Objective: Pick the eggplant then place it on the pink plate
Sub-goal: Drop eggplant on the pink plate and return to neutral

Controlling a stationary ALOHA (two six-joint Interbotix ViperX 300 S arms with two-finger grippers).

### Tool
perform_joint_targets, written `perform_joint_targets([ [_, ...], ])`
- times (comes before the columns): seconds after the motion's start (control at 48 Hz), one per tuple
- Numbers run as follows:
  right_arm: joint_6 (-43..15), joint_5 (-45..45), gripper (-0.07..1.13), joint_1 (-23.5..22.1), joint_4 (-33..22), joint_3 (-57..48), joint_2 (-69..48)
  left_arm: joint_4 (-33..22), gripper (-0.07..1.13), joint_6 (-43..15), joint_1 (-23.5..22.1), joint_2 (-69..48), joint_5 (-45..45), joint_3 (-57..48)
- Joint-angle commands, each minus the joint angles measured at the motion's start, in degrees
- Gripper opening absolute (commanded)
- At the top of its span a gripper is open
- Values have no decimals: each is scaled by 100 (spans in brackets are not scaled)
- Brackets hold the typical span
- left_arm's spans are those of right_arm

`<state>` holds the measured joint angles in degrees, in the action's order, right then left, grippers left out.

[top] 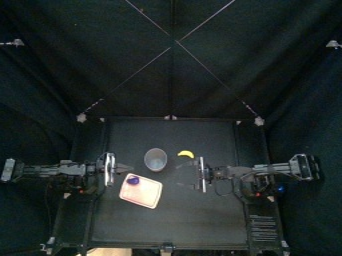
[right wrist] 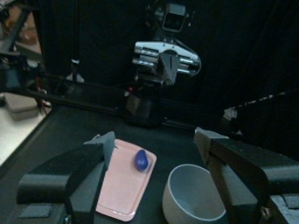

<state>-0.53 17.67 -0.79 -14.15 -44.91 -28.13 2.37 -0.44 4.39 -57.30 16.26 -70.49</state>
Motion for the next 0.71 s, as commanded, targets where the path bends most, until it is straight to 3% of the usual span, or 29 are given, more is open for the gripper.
perform_joint_targets([
  [0.021, -18, 158, 104, -18, 97, -431, -756, 9, -4, -9, 18, 18, 26, 70],
  [0.354, -18, 149, 104, -132, 519, -1468, -2461, 9, -4, -9, 26, 18, 26, 53],
  [0.708, -18, -448, 104, -352, 853, -1652, -2716, 9, -4, -9, 44, 18, 26, 26],
])
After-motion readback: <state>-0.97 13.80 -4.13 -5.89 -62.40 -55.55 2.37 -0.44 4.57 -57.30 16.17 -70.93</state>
